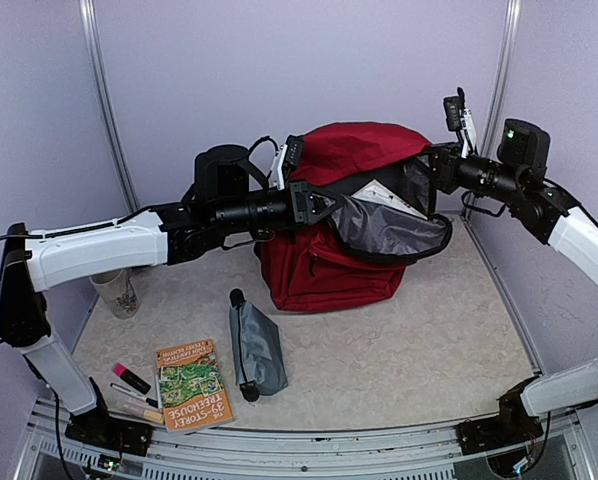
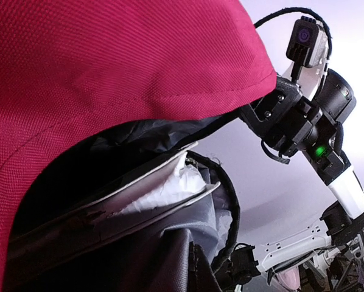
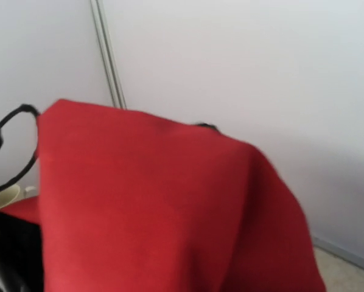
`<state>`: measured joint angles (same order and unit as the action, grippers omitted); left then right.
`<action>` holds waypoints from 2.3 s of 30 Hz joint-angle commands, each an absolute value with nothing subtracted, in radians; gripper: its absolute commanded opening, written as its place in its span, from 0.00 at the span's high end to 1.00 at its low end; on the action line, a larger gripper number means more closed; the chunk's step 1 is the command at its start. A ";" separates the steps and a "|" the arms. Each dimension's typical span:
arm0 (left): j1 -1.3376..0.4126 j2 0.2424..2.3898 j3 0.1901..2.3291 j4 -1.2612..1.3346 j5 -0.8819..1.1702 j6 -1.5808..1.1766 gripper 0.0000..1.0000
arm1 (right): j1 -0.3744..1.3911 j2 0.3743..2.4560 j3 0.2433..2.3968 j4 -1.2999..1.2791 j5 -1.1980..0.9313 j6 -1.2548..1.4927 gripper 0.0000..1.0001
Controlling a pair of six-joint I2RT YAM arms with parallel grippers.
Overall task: Pack the student bag
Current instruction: Adjust the student bag at the center of the board, then place the largest pocket in the student bag, then adjust the book at the corner of the board.
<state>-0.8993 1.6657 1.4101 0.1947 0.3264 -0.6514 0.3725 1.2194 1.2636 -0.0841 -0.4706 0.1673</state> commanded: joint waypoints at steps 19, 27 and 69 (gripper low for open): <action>-0.801 1.448 1.353 -0.167 -0.045 -0.500 0.01 | 0.393 1.189 1.180 -0.064 -0.352 0.087 1.00; -0.693 1.205 1.115 -0.495 -0.199 -0.569 0.01 | 0.393 1.209 1.168 -0.035 -0.381 0.100 1.00; -0.568 1.080 0.414 -0.309 0.054 -0.942 0.36 | 0.393 1.289 1.187 0.004 -0.448 0.125 1.00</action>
<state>-0.5552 1.0874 0.4030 -0.3386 0.0086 -0.9421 0.3866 1.2629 1.1545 -0.0315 -0.4171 0.1360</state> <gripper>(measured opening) 0.669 0.023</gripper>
